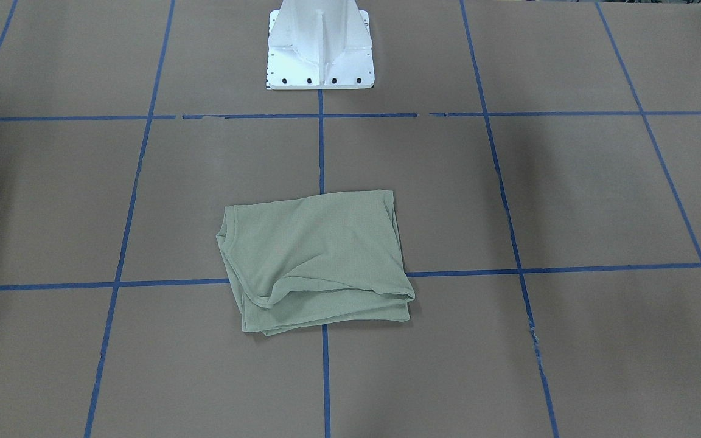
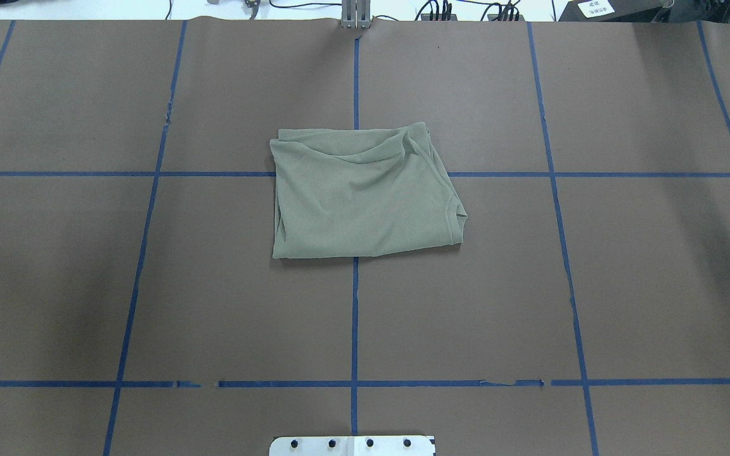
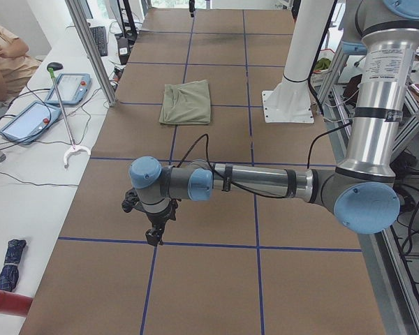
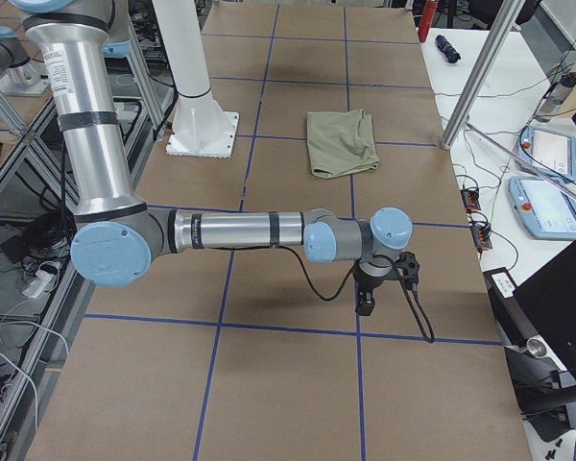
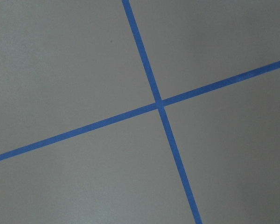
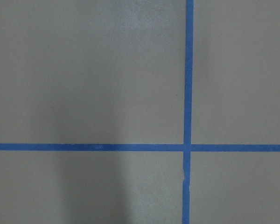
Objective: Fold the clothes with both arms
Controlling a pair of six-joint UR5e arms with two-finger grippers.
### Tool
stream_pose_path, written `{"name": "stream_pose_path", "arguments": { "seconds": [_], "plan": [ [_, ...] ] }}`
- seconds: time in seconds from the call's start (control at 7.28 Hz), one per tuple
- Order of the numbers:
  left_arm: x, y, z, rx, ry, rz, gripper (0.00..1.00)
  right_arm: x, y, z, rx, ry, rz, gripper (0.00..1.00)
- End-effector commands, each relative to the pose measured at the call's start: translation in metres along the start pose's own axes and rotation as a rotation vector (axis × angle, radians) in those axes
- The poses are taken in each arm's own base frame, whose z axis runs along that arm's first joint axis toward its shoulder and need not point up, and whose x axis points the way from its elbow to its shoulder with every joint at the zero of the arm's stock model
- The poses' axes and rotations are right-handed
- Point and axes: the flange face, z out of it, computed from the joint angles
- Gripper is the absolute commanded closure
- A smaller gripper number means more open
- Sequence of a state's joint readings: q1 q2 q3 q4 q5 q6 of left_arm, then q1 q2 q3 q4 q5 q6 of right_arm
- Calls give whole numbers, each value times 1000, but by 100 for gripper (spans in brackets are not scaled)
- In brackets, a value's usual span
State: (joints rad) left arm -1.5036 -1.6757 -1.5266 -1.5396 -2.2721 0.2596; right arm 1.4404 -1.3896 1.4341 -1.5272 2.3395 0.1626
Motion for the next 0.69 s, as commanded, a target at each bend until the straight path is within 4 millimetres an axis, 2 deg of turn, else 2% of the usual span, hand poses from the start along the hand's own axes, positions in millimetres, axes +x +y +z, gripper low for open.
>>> {"name": "stream_pose_path", "arguments": {
  "seconds": [0.0,0.27,0.55],
  "plan": [
    [0,-2,-1,3,-1,3,0,3,4,2,-2,-1,1,0],
    [1,-3,-2,4,0,4,0,1,24,-3,9,-4,-9,0],
    [2,-4,-3,8,-1,7,0,1,28,-3,10,-6,-10,0]
  ]
}}
